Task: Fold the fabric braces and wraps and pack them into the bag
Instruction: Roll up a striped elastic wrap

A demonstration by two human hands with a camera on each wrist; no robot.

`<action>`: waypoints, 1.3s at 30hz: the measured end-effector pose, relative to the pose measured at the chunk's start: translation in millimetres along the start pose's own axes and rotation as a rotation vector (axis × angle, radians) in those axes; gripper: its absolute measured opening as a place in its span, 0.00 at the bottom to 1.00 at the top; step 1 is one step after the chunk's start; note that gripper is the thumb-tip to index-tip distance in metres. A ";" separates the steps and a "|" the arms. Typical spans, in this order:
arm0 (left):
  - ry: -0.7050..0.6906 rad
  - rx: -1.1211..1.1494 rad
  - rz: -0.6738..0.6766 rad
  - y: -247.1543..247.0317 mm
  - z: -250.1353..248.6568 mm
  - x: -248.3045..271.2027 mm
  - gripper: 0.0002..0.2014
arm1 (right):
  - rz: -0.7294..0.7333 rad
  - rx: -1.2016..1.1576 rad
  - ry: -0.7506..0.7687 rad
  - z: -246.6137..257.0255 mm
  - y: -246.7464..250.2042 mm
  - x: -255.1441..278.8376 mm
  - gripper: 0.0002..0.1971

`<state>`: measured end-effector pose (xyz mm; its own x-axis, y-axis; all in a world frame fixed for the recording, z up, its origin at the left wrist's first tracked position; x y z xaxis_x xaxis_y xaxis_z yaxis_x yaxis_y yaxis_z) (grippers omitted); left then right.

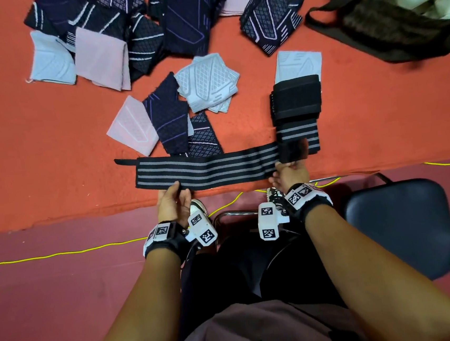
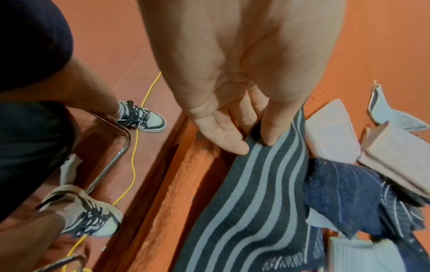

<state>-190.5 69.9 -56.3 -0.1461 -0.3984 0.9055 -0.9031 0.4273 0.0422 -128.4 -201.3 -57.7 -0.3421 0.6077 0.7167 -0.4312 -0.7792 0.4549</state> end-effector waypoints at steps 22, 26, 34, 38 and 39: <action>-0.031 -0.074 0.048 -1.0 20.4 16.9 0.10 | -0.005 0.076 0.261 2.9 8.1 16.2 0.14; 0.006 -0.127 0.099 -12.2 26.6 24.5 0.25 | 0.005 0.002 0.226 7.4 5.6 26.6 0.06; -0.002 -0.172 0.112 -16.8 34.0 33.1 0.19 | -0.009 -0.183 0.180 14.8 22.3 22.5 0.10; 0.023 -0.220 0.172 -21.7 45.6 40.8 0.15 | 0.014 -0.200 0.205 23.9 36.5 18.5 0.11; 0.027 -0.236 0.178 -23.9 48.3 42.9 0.15 | -0.002 -0.200 0.229 27.0 42.1 16.7 0.11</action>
<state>-194.7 3.4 -38.8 -0.2803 -0.2798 0.9182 -0.7449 0.6668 -0.0242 -129.7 -228.1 -12.2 -0.5109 0.6458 0.5674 -0.5802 -0.7460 0.3268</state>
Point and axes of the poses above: each hand's wrist, its own x-axis away from the middle knuckle, its own y-axis out of the back of the hand, z = x × y, the point moved 1 cm from there along -x, towards the middle knuckle, and after that the axes turned 12 degrees about -z, right-handed, at the moved point
